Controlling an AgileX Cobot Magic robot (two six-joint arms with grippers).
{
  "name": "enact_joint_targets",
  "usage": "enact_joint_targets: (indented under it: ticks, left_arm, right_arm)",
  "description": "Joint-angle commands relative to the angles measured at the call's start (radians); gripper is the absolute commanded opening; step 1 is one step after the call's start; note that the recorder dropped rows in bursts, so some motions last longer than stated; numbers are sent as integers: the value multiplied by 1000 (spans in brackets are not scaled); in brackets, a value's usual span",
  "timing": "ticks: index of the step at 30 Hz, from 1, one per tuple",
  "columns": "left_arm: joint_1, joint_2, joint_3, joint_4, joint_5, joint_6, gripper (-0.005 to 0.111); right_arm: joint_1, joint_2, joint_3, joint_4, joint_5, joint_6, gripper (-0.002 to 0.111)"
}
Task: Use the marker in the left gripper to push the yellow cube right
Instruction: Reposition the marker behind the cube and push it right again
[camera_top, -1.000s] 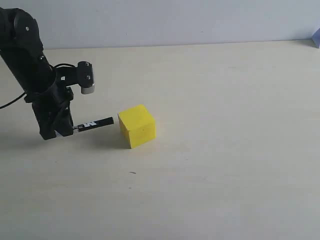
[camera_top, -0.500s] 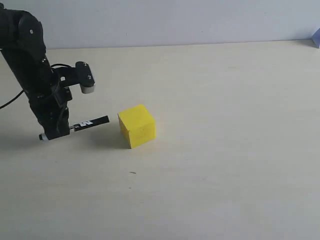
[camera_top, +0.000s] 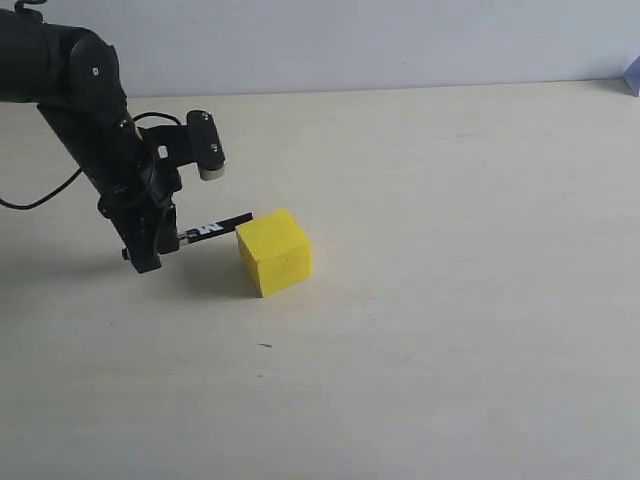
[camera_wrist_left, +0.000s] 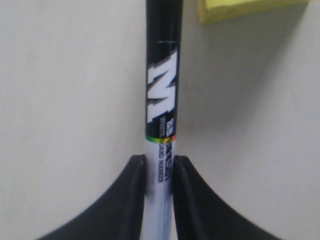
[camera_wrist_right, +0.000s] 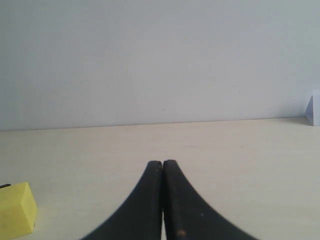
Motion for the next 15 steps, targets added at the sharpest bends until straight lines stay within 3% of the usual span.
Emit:
enact_joint_targets:
  ticks: [1,9,15]
  left_arm:
    - [8,-4,-3,35,9,-7,0]
    - [74,-39,-3,79,95,-55,0]
    - [72,-39,11,81,131,-55,0]
  right_arm:
    - [1,-5,5,0,-8,-2,0]
    - [1,-5,5,0,-8,-2,0]
    - [1,-5,5,0,-8,-2,0]
